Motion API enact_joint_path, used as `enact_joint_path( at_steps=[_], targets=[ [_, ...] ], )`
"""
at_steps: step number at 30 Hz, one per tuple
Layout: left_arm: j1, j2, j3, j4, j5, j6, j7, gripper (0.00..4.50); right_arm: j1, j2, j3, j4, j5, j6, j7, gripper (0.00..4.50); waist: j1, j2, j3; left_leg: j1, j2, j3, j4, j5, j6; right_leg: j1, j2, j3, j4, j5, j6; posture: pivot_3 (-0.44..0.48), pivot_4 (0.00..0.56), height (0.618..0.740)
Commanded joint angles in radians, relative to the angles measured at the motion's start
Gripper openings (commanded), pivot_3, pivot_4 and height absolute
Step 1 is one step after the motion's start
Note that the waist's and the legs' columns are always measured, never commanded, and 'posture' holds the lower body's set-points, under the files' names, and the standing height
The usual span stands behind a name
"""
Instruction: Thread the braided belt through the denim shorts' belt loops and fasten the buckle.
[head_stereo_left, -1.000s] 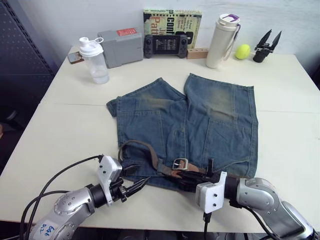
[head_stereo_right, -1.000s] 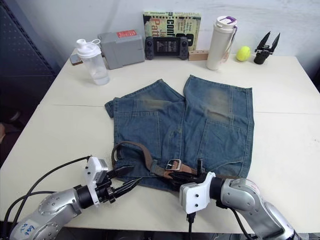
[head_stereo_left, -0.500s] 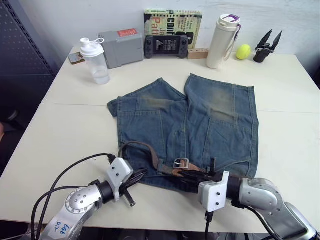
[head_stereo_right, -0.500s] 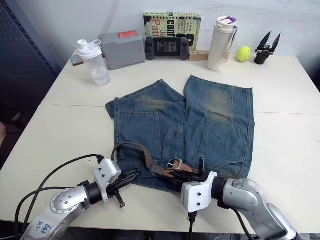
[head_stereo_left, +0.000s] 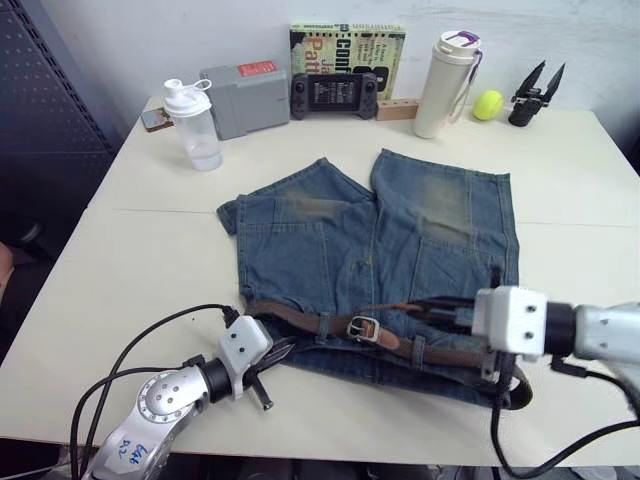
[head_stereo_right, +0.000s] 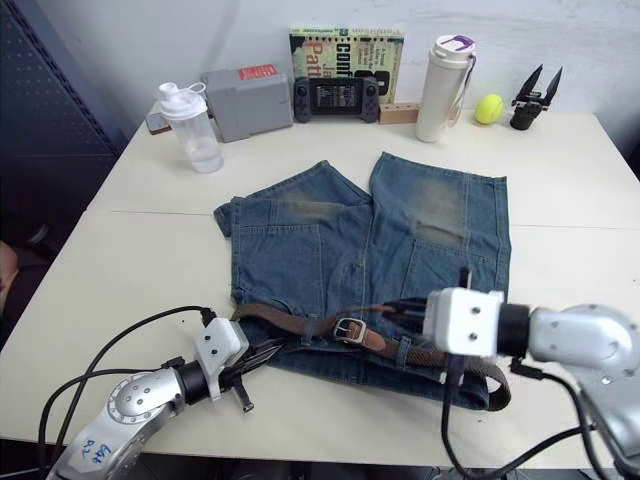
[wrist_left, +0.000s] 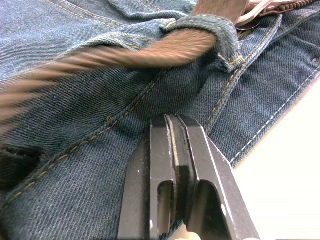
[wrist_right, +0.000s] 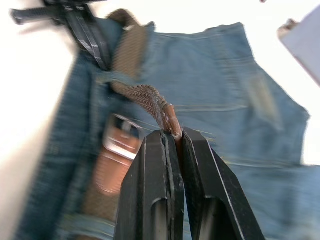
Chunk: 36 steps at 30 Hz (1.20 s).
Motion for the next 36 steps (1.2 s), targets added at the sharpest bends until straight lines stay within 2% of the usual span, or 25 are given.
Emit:
enact_joint_path(
  at_steps=[1, 5, 10, 13, 16, 19, 22, 23, 25, 28, 33, 36],
  targets=[
    [0.021, 0.008, -0.014, 0.069, 0.042, 0.003, -0.009, 0.07, -0.031, -0.028, -0.061, 0.093, -0.07, -0.088, 0.01, 0.0, 0.0, 0.0, 0.0, 0.0, 0.0, 0.0, 0.0, 0.0, 0.0, 0.0, 0.0, 0.0, 0.0, 0.0, 0.0, 0.0, 0.15, 0.731],
    [0.027, 0.013, -0.008, 0.079, 0.05, -0.021, -0.019, 0.07, -0.044, -0.032, -0.052, 0.159, -0.141, -0.174, 0.009, 0.0, -0.001, 0.001, 0.0, 0.0, 0.0, 0.0, 0.0, 0.0, 0.0, 0.0, 0.0, 0.0, 0.0, 0.0, 0.0, 0.0, 0.15, 0.731],
    [0.03, 0.007, 0.008, 0.072, 0.037, -0.052, -0.024, 0.07, -0.067, 0.006, -0.011, 0.091, -0.101, -0.131, -0.014, 0.0, -0.002, 0.001, 0.0, 0.0, 0.0, 0.0, 0.0, 0.0, 0.0, 0.0, 0.0, 0.0, 0.001, 0.0, 0.001, 0.0, 0.15, 0.731],
    [0.03, -0.01, 0.052, 0.03, -0.028, -0.068, -0.039, 0.07, -0.073, 0.008, 0.013, 0.067, -0.099, -0.114, -0.012, 0.0, -0.004, 0.001, 0.0, 0.0, 0.0, 0.0, 0.0, 0.0, 0.0, 0.0, 0.0, 0.0, 0.001, 0.0, 0.001, 0.0, 0.15, 0.731],
    [0.029, 0.0, 0.108, -0.047, -0.138, -0.043, -0.092, 1.0, -0.106, 0.013, 0.043, 0.04, -0.083, -0.078, -0.023, 0.0, -0.005, 0.0, 0.0, 0.0, 0.001, 0.0, 0.0, 0.0, 0.0, -0.001, 0.001, -0.001, 0.001, 0.0, 0.001, 0.0, 0.15, 0.731],
    [0.019, 0.036, 0.158, -0.136, -0.219, 0.031, -0.115, 2.31, -0.135, 0.023, 0.087, 0.023, -0.081, -0.065, -0.024, 0.0, -0.006, 0.0, 0.0, -0.001, 0.002, 0.0, 0.0, 0.0, 0.0, -0.002, 0.001, -0.001, 0.001, 0.0, 0.001, 0.0, 0.15, 0.731],
    [0.006, 0.077, 0.223, -0.214, -0.359, 0.12, -0.141, 3.54, -0.168, 0.031, 0.13, 0.018, -0.086, -0.057, -0.023, 0.0, -0.006, -0.001, 0.001, -0.001, 0.002, 0.0, 0.0, 0.0, -0.001, -0.002, 0.001, 0.0, 0.001, 0.0, 0.001, 0.0, 0.15, 0.731],
    [-0.012, 0.085, 0.238, -0.232, -0.408, 0.152, -0.138, 4.08, -0.183, 0.038, 0.157, 0.016, -0.093, -0.061, -0.021, 0.0, -0.005, -0.001, 0.001, -0.001, 0.001, 0.0, 0.0, 0.0, -0.001, -0.002, 0.001, -0.001, 0.001, 0.0, 0.001, 0.0, 0.15, 0.731],
    [-0.051, 0.081, 0.252, -0.248, -0.475, 0.195, -0.117, 4.08, -0.202, 0.044, 0.194, 0.016, -0.108, -0.07, -0.015, 0.0, -0.005, -0.001, 0.001, -0.001, 0.001, 0.0, 0.0, 0.0, -0.001, -0.002, 0.001, -0.001, 0.001, 0.0, 0.001, 0.0, 0.15, 0.731],
    [-0.115, 0.058, 0.241, -0.252, -0.5, 0.229, -0.07, 4.08, -0.221, 0.054, 0.238, 0.019, -0.138, -0.091, -0.01, 0.0, -0.005, -0.001, 0.001, -0.001, 0.001, 0.0, 0.001, 0.0, -0.001, -0.001, 0.001, -0.001, 0.001, 0.0, 0.001, 0.0, 0.15, 0.731],
    [-0.243, -0.011, 0.131, -0.202, -0.28, 0.186, 0.078, 4.08, -0.274, 0.091, 0.314, -0.001, -0.173, -0.102, -0.02, 0.0, -0.006, -0.001, 0.001, -0.001, -0.002, 0.0, 0.001, 0.0, -0.001, -0.001, 0.002, -0.001, 0.001, 0.0, 0.001, 0.0, 0.15, 0.731],
    [-0.267, -0.033, 0.08, -0.183, -0.197, 0.155, 0.099, 4.08, -0.291, 0.108, 0.331, -0.016, -0.177, -0.09, -0.025, 0.0, -0.006, -0.001, 0.001, -0.002, -0.002, 0.0, 0.0, 0.0, -0.002, -0.002, 0.003, -0.001, -0.001, 0.0, 0.001, 0.0, 0.15, 0.731]
  ],
)
